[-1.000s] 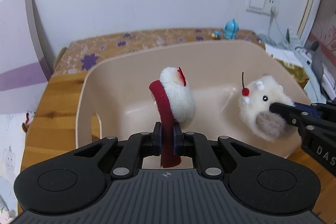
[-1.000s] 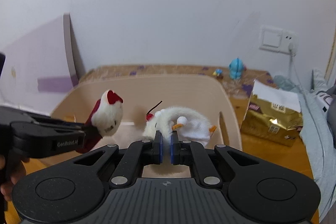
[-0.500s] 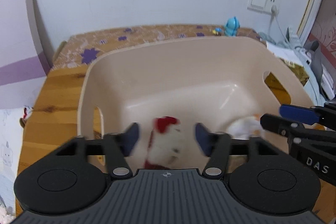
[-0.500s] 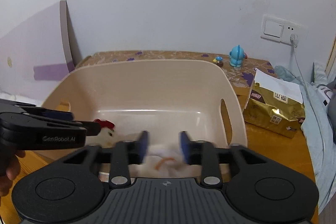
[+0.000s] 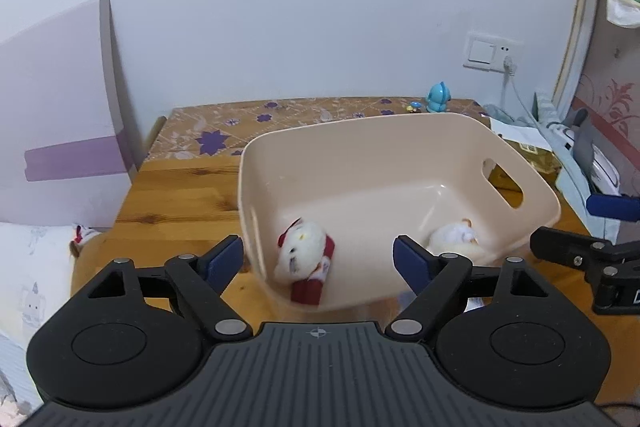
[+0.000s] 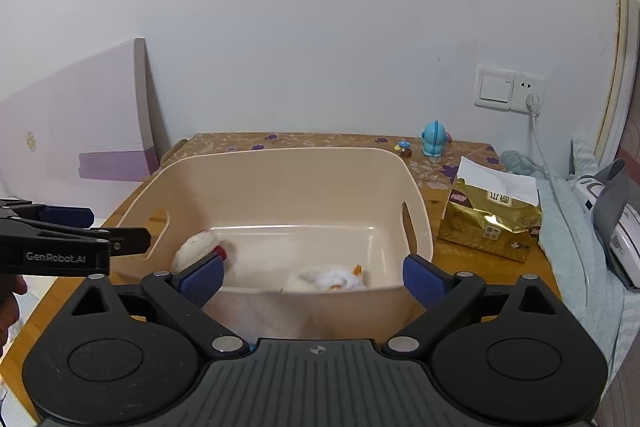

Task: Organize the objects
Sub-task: 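Open left tool dropping Santa plush into bin while right tool releases mouse, then move left tool to green plaid scrunchie while right tool approaches green herb bag, then close left tool on scrunchie while right tool grips clear green herb bag, then carry scrunchie with left tool over bin while right tool carries herb bag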

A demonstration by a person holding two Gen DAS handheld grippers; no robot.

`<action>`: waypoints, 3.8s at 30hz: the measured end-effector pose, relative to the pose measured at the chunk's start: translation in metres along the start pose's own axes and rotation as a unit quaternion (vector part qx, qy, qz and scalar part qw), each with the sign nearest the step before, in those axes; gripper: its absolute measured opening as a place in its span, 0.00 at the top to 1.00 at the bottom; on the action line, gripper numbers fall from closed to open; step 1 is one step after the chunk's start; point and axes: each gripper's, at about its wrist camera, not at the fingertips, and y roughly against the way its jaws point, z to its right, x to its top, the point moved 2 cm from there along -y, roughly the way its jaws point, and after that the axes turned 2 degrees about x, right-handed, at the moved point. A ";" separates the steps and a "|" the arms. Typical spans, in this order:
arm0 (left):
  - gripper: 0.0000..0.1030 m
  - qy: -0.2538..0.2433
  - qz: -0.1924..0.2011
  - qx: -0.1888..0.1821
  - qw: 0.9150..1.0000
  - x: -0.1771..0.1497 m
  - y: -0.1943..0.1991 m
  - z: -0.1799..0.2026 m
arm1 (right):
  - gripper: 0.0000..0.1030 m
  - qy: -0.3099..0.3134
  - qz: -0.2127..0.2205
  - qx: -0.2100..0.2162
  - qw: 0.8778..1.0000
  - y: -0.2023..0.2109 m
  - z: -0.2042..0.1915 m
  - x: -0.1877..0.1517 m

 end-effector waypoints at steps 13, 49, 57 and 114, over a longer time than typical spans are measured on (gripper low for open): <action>0.15 -0.009 0.007 -0.012 1.000 -0.058 0.040 -0.015 | 0.00 0.016 -0.005 -0.003 1.000 0.042 -0.013 -0.044; 0.15 -0.058 -0.058 -0.035 0.996 -0.152 -0.032 -0.032 | 0.00 0.062 -0.125 0.010 0.990 -0.005 -0.028 -0.172; 0.15 -0.052 -0.055 -0.040 0.996 -0.144 -0.047 -0.025 | 0.00 0.067 -0.104 0.018 0.992 -0.019 -0.039 -0.169; 0.77 -0.057 0.085 -0.051 0.993 -0.092 0.052 -0.012 | 0.55 0.065 0.041 0.007 0.997 0.039 -0.017 -0.074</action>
